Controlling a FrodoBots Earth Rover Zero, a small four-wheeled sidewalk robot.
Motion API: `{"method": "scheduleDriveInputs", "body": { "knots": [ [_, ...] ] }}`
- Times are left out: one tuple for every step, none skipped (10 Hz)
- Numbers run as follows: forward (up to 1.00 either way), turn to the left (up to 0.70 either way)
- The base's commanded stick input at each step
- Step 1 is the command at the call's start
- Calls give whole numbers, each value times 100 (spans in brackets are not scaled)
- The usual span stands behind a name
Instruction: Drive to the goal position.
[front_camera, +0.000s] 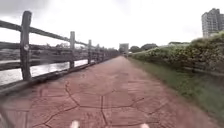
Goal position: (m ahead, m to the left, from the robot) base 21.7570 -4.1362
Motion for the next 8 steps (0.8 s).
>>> {"method": "scheduleDriveInputs", "body": {
  "knots": [
    [70,0],
    [70,0],
    [70,0],
    [70,0],
    [70,0],
    [70,0],
    [70,0],
    [70,0]
  ]
}}
